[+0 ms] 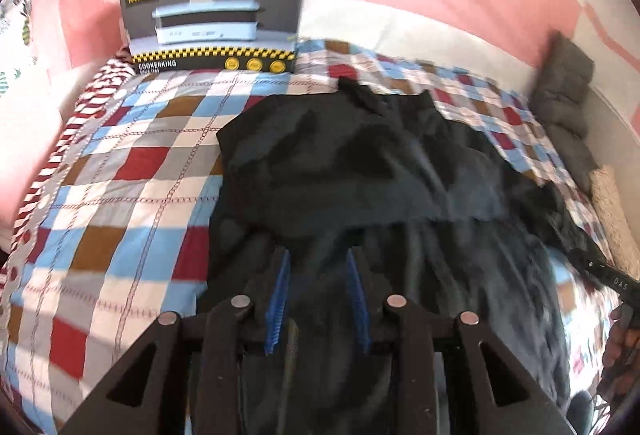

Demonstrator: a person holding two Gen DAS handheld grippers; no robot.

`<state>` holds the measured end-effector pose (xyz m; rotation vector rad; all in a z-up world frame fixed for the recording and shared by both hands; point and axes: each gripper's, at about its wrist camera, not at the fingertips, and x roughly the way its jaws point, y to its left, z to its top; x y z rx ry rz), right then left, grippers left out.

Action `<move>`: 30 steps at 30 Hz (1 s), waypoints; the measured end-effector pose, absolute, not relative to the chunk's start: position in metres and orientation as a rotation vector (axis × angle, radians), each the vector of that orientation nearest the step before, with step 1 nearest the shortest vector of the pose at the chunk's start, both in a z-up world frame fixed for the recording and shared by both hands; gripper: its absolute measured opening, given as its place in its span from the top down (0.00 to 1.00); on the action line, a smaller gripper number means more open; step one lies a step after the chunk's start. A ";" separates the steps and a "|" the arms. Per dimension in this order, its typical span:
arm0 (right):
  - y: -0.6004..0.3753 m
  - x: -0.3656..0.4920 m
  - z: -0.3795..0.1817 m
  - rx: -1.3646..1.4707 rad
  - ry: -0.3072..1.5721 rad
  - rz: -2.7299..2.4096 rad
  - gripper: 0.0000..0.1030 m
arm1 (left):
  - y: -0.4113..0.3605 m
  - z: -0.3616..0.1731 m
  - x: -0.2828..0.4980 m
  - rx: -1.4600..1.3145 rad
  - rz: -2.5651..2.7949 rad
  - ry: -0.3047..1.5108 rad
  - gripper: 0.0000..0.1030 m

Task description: Fold large clothes

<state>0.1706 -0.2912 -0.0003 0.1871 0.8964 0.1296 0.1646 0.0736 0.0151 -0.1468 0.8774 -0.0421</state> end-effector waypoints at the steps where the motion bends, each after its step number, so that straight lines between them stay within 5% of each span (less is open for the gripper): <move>1: -0.290 0.157 0.004 0.189 0.887 0.130 0.64 | 0.068 0.021 0.152 -0.149 -0.046 0.868 0.65; 20: -0.298 0.027 0.066 0.156 0.721 0.130 0.62 | -0.005 0.130 0.044 -0.203 -0.204 0.693 0.63; 30: -0.326 0.019 0.064 0.189 0.709 0.068 0.62 | -0.029 0.106 0.047 -0.175 -0.206 0.742 0.62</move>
